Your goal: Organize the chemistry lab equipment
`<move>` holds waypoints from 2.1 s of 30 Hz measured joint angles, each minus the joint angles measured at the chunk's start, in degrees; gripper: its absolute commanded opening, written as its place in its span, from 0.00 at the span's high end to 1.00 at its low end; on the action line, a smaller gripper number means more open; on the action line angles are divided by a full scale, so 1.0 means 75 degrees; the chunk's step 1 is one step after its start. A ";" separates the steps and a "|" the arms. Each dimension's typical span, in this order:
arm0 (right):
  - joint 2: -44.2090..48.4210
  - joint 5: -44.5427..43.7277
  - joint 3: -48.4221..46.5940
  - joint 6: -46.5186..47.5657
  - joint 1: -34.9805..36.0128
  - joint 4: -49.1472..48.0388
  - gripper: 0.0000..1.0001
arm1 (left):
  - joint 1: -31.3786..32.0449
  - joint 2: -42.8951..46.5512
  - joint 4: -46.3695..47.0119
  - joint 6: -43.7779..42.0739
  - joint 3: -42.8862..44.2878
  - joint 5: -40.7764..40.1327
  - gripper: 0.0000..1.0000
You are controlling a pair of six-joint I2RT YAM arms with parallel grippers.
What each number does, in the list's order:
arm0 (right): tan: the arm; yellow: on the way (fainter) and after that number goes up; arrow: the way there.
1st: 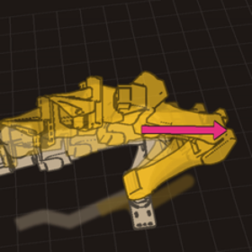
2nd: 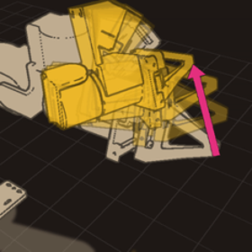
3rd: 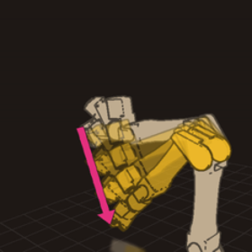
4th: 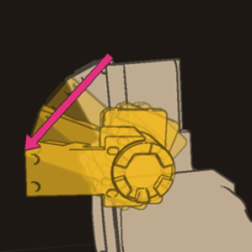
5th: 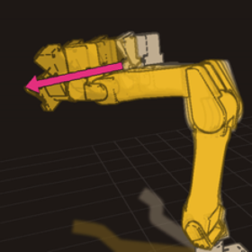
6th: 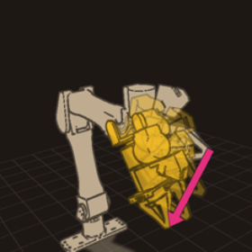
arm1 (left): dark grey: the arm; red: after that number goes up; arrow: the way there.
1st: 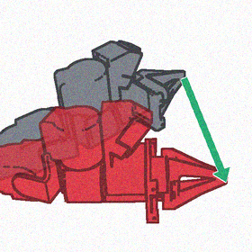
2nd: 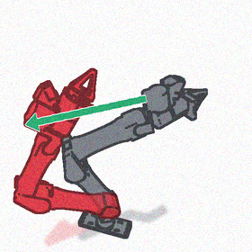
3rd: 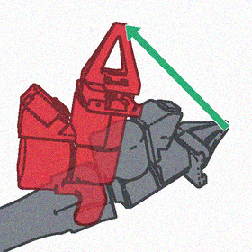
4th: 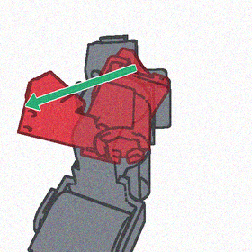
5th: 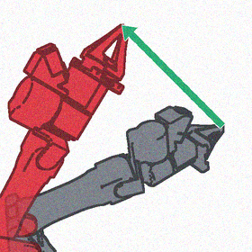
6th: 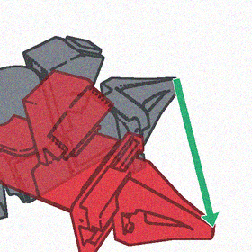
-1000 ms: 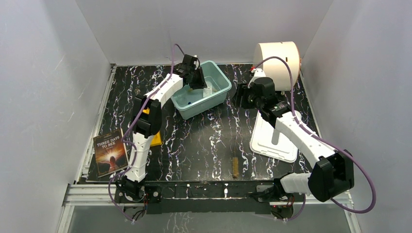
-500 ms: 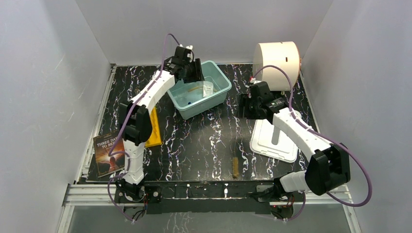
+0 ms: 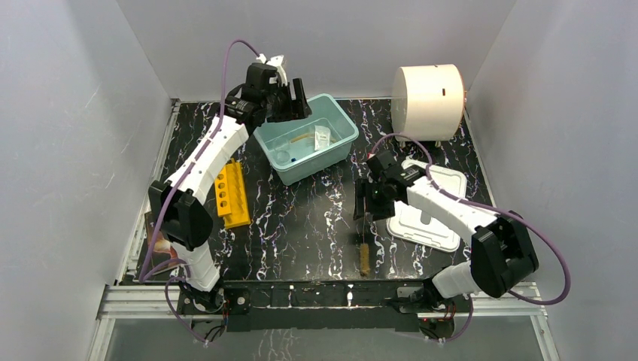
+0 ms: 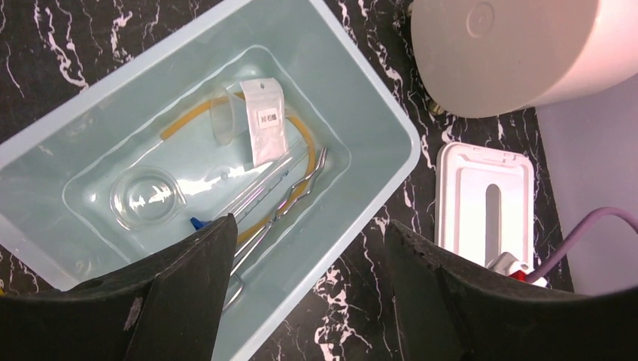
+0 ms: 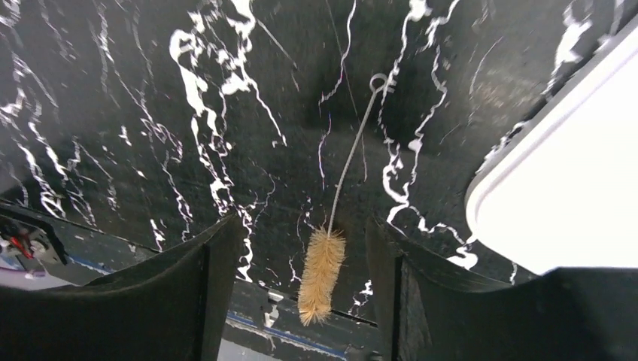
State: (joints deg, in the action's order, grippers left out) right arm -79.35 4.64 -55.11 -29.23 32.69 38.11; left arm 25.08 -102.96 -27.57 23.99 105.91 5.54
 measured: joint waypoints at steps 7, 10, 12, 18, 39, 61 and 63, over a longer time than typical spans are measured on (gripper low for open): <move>-0.0248 -0.0184 0.0452 -0.0711 0.0650 0.0154 0.46 | 0.0000 0.0044 -0.0195 -0.0012 -0.0114 0.0000 0.29; -0.0449 -0.0265 0.0522 -0.0909 0.0790 0.0236 0.50 | 0.0000 0.0134 -0.0239 -0.0015 -0.0245 0.0000 0.29; -0.0615 -0.0344 0.0565 -0.1000 0.0868 0.0265 0.52 | 0.0000 0.0187 -0.0254 -0.0015 -0.0321 0.0000 0.29; -0.0979 -0.0463 0.0586 -0.1072 0.0941 0.0055 0.61 | 0.0000 0.0242 -0.0323 -0.0015 -0.0332 -0.0003 0.29; -0.1227 -0.0994 0.0265 -0.0560 0.0962 -0.1000 1.00 | -0.0003 0.1839 -0.0067 0.0044 -0.1708 -0.0195 0.26; 0.0099 -0.0187 -0.1961 -0.0766 0.0102 -0.3762 1.00 | 0.0006 0.3605 0.1920 0.0358 -0.3357 -0.0160 0.15; -0.0370 -0.0178 -0.2634 -0.1288 0.0099 -0.3946 1.00 | 0.0009 0.3538 0.1626 0.0385 -0.3150 -0.0723 0.15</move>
State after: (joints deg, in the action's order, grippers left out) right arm -82.13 3.31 -74.87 -38.89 33.43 8.51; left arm 25.15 -76.42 -15.38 26.87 82.28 0.12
